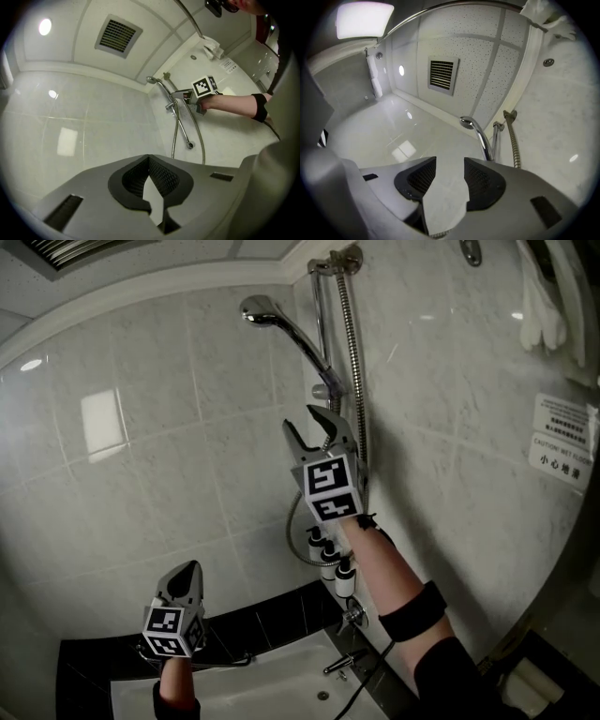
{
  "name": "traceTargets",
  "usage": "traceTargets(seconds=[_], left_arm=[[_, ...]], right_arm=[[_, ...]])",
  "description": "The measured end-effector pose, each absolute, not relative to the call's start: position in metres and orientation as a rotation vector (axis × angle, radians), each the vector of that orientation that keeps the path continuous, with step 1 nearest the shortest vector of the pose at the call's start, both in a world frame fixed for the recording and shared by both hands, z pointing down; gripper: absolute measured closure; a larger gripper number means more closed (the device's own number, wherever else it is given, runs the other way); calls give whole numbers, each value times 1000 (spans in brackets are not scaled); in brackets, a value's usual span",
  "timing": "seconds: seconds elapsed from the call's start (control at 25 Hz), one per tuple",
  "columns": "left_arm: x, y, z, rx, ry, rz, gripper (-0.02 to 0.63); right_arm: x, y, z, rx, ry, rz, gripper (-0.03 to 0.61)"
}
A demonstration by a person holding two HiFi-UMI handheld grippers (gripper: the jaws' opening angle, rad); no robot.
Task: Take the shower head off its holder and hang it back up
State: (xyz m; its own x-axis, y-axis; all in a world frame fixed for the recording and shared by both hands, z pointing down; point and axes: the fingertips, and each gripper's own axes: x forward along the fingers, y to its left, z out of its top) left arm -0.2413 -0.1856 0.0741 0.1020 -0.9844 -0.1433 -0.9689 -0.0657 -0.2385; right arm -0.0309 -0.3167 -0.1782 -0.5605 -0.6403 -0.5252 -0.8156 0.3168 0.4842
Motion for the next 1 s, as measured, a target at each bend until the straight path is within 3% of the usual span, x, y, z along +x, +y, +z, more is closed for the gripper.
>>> traceTargets(seconds=[0.08, 0.16, 0.36, 0.72, 0.92, 1.0], left_arm=[[-232, -192, 57, -2119, 1911, -70, 614], [-227, -198, 42, -2124, 1893, -55, 614], [-221, -209, 18, -2109, 1865, -46, 614], [-221, -209, 7, -2078, 1853, -37, 614], [-220, -206, 12, -2088, 1852, -52, 614], [-217, -206, 14, -2093, 1849, -56, 614]], right_arm=[[-29, -323, -207, -1369, 2304, 1126, 355], [-28, -330, -235, -1416, 2271, 1182, 275], [-21, -362, -288, -1552, 2244, 1262, 252], [-23, -405, -307, -1801, 2214, 1437, 287], [-26, -416, -308, -1886, 2212, 1481, 405], [-25, -418, -308, -1908, 2214, 1470, 411]])
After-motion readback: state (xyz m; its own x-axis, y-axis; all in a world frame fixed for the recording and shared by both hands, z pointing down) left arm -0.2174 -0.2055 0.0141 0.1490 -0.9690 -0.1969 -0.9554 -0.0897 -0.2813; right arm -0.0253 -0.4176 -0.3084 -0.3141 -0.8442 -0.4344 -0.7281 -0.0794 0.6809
